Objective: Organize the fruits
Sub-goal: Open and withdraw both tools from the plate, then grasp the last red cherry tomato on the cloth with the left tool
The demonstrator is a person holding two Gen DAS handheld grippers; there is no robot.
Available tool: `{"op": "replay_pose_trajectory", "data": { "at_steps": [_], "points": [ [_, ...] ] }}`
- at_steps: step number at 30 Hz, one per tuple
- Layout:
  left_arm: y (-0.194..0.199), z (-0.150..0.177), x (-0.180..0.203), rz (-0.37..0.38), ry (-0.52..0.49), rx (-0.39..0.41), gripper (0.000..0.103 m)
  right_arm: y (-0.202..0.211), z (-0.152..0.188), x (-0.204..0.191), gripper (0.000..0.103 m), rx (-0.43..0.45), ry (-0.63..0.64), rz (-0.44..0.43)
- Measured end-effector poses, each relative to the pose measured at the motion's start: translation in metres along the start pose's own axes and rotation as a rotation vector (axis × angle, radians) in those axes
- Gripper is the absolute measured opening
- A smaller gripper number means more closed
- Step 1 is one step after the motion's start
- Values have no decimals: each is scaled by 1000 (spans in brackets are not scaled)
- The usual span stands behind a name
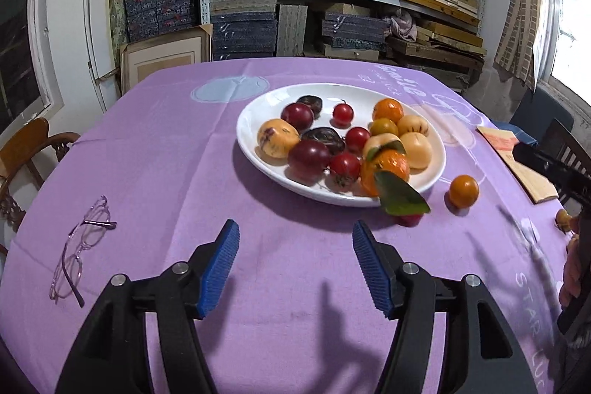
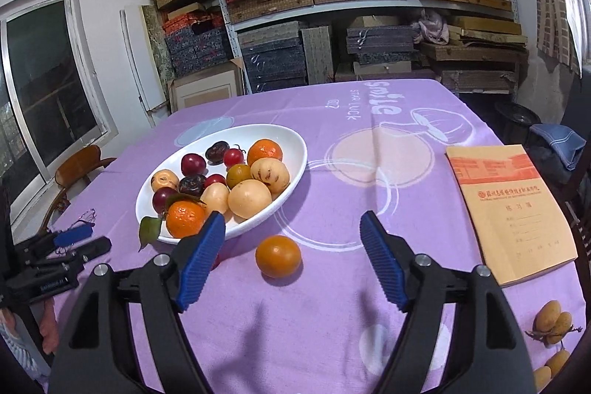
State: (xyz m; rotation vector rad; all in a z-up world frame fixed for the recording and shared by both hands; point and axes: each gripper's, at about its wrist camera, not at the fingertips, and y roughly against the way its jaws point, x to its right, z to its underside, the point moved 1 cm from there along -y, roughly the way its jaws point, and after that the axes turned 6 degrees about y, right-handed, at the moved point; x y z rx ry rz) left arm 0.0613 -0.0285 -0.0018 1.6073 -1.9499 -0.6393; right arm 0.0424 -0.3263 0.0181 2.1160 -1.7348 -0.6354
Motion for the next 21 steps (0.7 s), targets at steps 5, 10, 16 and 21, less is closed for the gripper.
{"op": "replay_pose_trajectory", "data": {
  "at_steps": [5,10,16,21],
  "points": [
    [-16,7,39,54,-21,-53,64,11,-4,8,79,42,-30,1],
    [-35,3,72,49,-31,-68,65,17,-8,20,79,53,-79,-8],
    [-55,-1,85,31,14,-99,65,27,-12,24,83,75,-104,-23],
    [-70,-3,97,11,20,-118,66,30,-14,22,83,75,-103,-33]
  ]
}}
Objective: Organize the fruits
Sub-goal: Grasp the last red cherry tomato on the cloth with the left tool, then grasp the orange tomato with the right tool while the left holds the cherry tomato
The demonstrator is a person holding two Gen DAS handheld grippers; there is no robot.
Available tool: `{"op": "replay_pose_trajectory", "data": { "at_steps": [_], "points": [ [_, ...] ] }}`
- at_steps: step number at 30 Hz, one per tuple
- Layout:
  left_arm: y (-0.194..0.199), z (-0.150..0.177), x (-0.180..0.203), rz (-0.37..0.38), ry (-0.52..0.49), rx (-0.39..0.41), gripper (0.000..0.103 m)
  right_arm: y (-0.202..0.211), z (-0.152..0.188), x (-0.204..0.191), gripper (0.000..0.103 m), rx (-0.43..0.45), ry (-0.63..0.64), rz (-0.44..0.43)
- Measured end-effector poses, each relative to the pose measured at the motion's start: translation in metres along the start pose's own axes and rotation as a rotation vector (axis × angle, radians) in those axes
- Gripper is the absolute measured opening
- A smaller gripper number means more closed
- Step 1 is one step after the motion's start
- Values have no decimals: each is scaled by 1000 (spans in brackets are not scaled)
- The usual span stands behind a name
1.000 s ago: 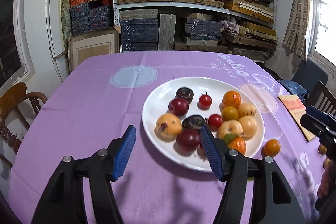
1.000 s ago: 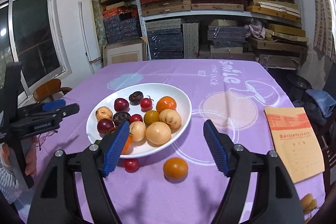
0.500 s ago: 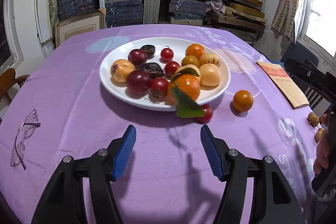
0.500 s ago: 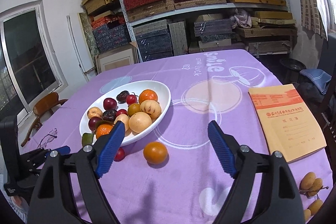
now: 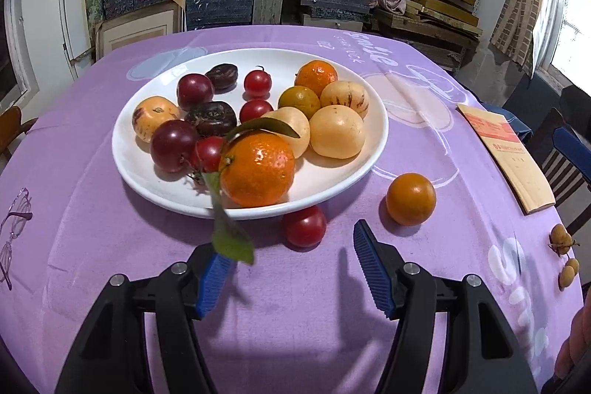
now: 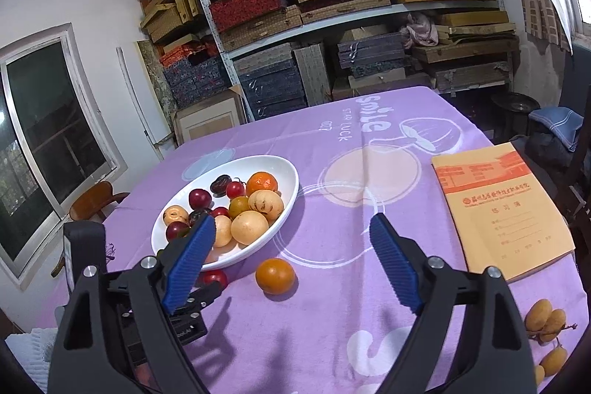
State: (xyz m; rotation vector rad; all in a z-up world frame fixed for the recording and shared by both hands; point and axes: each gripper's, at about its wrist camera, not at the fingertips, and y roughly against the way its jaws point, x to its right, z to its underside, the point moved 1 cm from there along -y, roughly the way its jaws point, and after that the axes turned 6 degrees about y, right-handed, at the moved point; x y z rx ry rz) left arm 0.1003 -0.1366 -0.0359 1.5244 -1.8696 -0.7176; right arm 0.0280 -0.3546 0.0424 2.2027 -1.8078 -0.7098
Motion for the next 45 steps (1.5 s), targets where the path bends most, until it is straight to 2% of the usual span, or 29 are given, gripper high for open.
{"op": "replay_pose_trajectory", "data": {
  "at_steps": [5,14,21,24,31,45],
  "points": [
    [-8,-2,1,-34,28,-13,66,2,-2,2,84,7,-13,-8],
    [-14,-5,-2,-141,76,-13,66,4,-2,1,84,6,-15,-12],
    [-15,-6,-2,-167,88,-15,65,4,-2,2,85,3,-19,-13],
    [-14,-6,0,-151,85,-17,58,3,-2,2,85,-2,-21,-12],
    [-8,2,14,-118,15,-6,27,-1,-1,4,85,-16,-25,-11],
    [24,8,-8,-122,42,59,26,-13,6,-3,85,-66,16,1]
  ]
}}
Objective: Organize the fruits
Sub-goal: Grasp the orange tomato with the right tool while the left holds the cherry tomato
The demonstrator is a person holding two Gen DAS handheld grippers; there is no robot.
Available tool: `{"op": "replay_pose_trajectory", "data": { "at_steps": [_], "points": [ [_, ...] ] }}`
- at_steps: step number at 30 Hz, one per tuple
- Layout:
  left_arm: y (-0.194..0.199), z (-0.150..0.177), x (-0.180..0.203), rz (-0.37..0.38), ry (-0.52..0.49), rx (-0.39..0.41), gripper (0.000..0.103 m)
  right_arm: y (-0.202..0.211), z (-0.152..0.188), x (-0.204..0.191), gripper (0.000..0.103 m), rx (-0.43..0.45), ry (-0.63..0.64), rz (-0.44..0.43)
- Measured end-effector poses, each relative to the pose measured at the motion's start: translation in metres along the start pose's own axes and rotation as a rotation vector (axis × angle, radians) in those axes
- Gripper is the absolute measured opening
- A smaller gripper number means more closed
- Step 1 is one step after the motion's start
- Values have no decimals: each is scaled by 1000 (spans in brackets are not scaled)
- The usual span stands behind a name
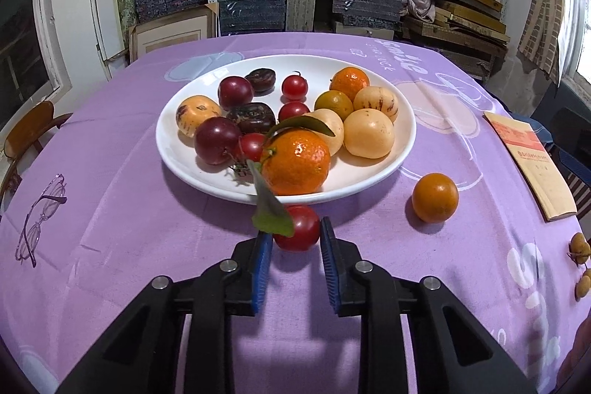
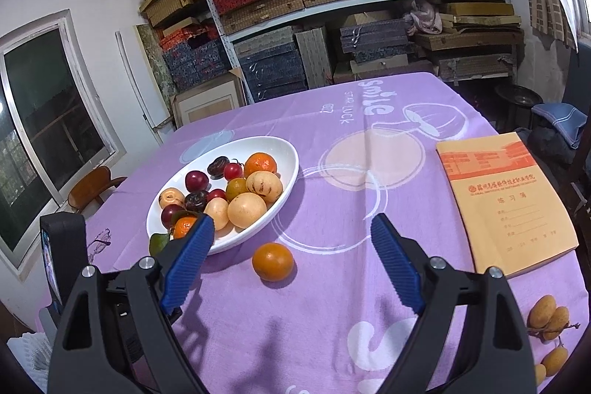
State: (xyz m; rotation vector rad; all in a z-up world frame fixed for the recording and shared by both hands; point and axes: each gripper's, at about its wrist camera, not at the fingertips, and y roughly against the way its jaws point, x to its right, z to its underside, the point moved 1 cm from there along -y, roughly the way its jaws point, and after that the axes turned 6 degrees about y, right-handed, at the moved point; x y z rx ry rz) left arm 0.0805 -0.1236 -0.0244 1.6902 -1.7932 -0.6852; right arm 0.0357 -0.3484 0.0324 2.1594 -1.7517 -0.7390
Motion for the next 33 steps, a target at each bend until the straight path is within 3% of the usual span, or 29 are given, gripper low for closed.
{"op": "replay_pose_trajectory", "data": {
  "at_steps": [6,14,19,27,33],
  "points": [
    [18,0,-29,-8,17,26,26,-3,1,-2,85,-3,14,3],
    [35,6,-107,-69,64,6,26,-10,6,-1,85,-17,31,21],
    [42,8,-138,-37,73,-2,26,-17,10,-5,85,-33,49,22],
    [22,1,-128,106,46,-21,26,-23,17,-18,85,-45,106,22],
    [2,4,-117,128,37,-64,26,-29,22,-29,85,-63,151,15]
  ]
}}
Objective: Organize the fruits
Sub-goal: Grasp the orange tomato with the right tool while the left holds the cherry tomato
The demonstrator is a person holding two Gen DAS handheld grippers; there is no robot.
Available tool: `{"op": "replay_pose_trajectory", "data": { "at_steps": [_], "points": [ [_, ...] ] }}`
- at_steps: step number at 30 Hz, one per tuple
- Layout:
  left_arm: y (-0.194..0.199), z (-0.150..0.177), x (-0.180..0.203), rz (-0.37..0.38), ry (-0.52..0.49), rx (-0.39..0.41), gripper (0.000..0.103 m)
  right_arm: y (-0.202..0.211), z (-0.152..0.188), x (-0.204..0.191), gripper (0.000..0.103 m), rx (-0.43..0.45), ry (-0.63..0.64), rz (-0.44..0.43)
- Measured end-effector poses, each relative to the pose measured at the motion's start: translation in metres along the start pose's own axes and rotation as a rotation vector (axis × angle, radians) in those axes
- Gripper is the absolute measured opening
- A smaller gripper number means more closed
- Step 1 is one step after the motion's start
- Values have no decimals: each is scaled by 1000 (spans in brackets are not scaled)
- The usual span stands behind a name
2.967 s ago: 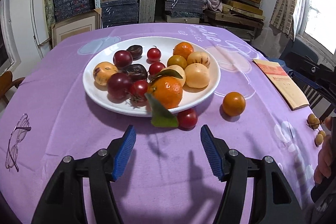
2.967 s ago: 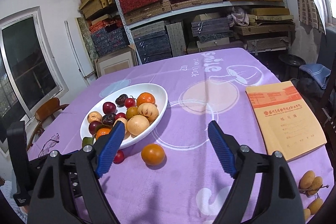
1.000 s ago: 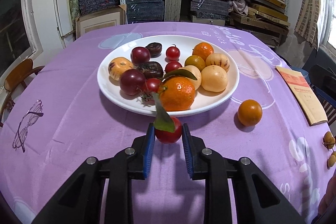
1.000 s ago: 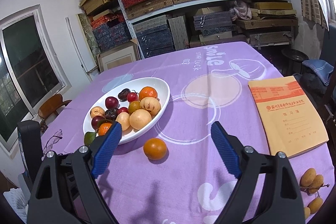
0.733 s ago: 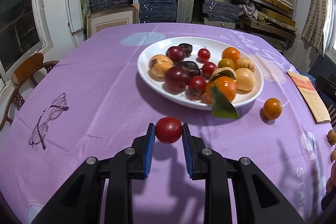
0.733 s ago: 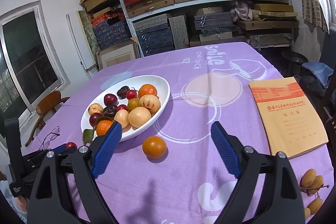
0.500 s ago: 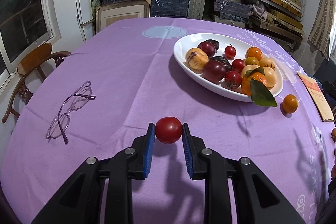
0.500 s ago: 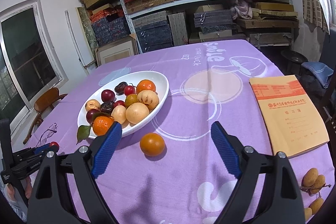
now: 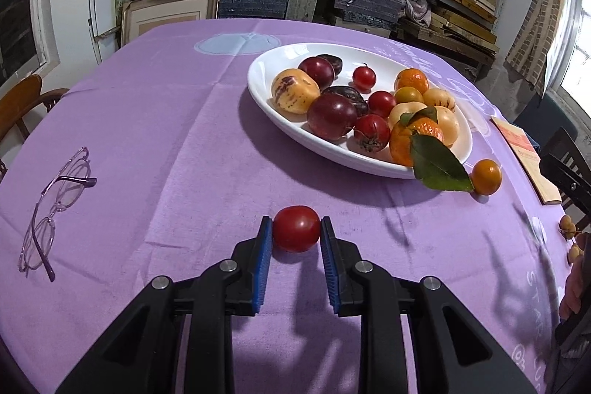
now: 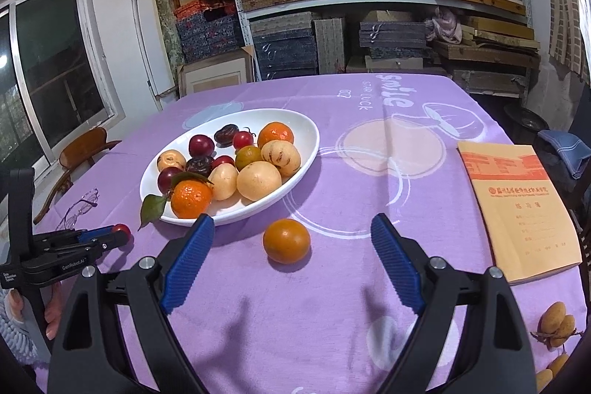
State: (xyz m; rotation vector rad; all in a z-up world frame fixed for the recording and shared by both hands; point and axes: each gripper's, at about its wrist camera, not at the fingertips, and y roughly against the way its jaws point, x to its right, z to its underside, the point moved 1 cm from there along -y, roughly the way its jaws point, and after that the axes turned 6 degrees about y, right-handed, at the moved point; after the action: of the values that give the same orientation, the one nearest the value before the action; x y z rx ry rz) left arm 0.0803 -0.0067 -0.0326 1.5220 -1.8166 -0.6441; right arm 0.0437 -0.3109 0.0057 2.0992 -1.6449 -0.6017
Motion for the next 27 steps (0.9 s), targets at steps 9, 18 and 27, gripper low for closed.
{"op": "replay_pose_trajectory", "data": {
  "at_steps": [9,18,27],
  "points": [
    [-2,4,0,7,-27,-21,26,-36,7,-35,81,-152,147,45],
    [-2,5,-3,24,-21,-25,27,-74,6,-29,61,-268,117,55],
    [-3,5,-2,26,-20,-27,27,-85,-2,-37,60,-290,128,51]
  ]
}}
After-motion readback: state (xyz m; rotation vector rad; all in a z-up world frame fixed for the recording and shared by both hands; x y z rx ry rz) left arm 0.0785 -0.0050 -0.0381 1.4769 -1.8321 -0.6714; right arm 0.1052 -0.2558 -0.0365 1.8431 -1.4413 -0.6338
